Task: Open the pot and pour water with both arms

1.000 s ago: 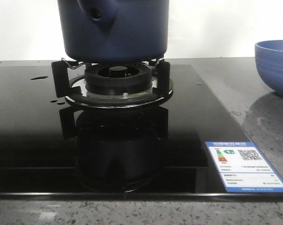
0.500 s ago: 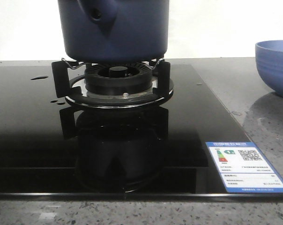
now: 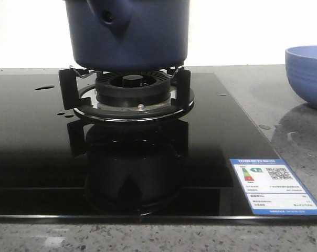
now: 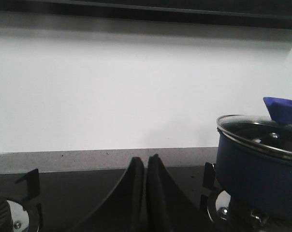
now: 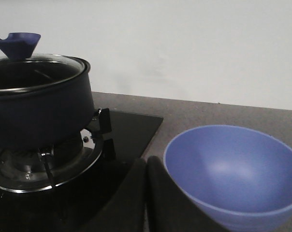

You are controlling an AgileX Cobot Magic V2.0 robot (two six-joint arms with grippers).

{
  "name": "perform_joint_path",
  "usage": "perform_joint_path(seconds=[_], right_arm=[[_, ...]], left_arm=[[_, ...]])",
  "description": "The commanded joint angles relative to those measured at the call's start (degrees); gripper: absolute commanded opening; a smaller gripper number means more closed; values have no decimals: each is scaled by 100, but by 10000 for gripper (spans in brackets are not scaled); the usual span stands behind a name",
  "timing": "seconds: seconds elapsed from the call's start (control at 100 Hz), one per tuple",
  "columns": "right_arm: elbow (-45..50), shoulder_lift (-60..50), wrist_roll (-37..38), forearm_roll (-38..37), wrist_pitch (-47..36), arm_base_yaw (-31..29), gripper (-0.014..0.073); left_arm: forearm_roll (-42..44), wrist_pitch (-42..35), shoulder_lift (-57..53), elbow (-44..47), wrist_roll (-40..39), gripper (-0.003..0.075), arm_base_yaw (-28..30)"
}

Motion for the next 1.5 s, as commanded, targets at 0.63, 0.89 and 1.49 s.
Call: perform_joint_path(seconds=[0.63,0.89,1.49], right_arm=[[143,-151,-80,309,-235,9,-56],[143,-151,-80,309,-235,9,-56],[143,-151,-80,309,-225,9,-56]], left_arm=[[-339,-215,-416,208,24,-19,-45],[494,-262,-416,334,-172,-19,-31],[3795,-201,-1927,2393,-3918,-19,958]])
